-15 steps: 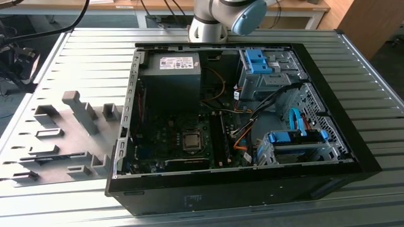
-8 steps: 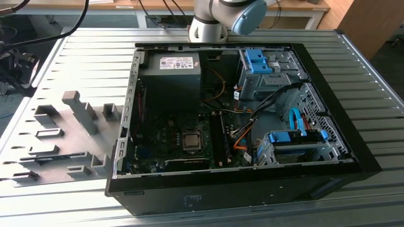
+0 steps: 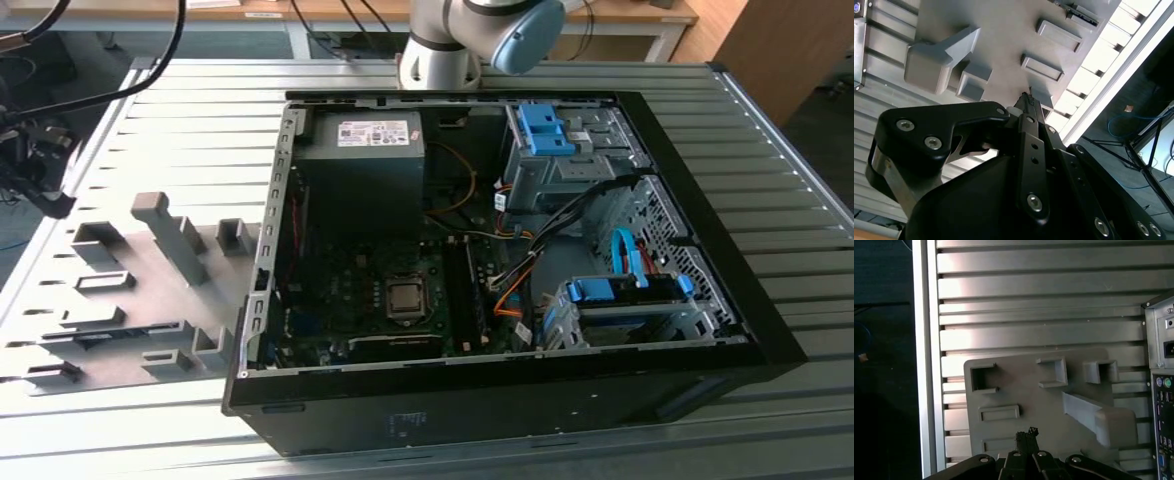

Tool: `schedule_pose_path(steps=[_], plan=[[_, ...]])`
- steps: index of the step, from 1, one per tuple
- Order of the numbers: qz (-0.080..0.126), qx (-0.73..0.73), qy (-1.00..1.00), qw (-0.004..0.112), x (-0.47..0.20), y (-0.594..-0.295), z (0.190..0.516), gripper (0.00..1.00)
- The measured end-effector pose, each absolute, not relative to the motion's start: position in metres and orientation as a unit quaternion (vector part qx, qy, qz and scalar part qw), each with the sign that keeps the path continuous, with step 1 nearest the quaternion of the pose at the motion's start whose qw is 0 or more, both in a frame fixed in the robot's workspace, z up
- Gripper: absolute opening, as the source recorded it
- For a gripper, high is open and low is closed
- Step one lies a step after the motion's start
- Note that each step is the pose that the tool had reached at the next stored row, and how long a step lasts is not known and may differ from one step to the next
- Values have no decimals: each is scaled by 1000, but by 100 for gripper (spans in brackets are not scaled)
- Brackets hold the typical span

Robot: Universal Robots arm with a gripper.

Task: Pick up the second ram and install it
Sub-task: 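Reach for the second ram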

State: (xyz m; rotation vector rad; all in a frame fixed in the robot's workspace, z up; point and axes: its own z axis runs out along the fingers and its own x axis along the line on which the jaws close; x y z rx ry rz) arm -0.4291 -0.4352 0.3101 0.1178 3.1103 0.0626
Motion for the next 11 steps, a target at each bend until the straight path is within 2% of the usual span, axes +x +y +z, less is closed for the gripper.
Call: schedule_pose_path(steps=[11], plan=[[20, 38, 999, 14, -429, -442, 304, 11]])
